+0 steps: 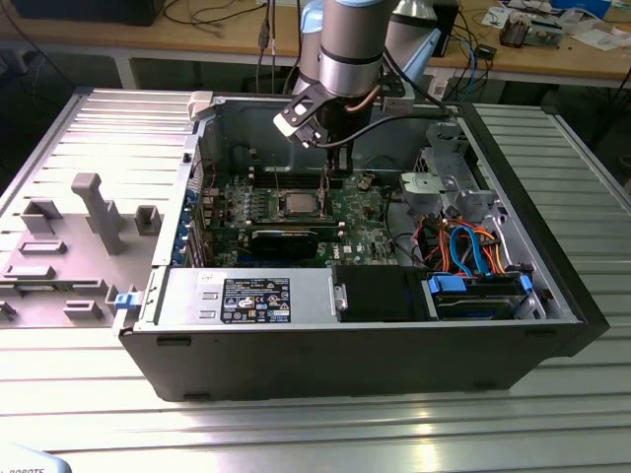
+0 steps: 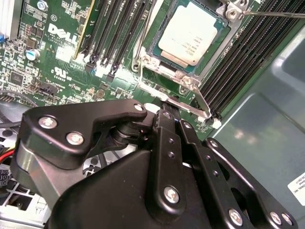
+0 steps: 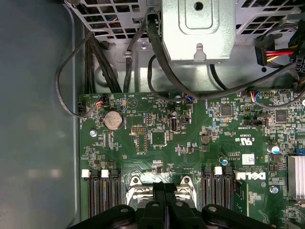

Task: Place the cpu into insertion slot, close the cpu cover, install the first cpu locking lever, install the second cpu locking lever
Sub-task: 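Close the cpu cover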

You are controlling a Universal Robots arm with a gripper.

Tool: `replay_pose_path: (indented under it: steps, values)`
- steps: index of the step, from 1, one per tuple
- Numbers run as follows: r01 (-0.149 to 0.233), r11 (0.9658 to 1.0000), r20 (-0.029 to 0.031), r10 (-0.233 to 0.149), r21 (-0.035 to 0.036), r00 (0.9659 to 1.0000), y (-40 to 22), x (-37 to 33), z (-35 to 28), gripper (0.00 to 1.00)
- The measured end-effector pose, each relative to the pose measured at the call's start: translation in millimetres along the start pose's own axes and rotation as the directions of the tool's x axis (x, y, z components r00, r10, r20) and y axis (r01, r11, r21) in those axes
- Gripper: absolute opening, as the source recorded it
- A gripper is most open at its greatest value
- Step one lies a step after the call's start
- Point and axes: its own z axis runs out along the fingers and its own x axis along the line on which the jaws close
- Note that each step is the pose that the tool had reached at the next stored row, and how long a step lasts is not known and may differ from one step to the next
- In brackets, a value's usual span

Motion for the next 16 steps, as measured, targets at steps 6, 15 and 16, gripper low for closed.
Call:
replay_pose_path:
  steps: [6, 15, 16]
  values:
    - [0.0, 1.0, -0.0001, 0.0, 0.0, 1.0, -3.9, -0.1, 0.2, 0.11]
    - [0.0, 1.0, 0.0, 0.0, -0.0005, 1.0, -10.6, -0.2, 1.0, 0.11]
    - [0.0, 1.0, 0.0, 0.0, -0.0005, 1.0, -11.1, -0.3, 1.1, 0.11]
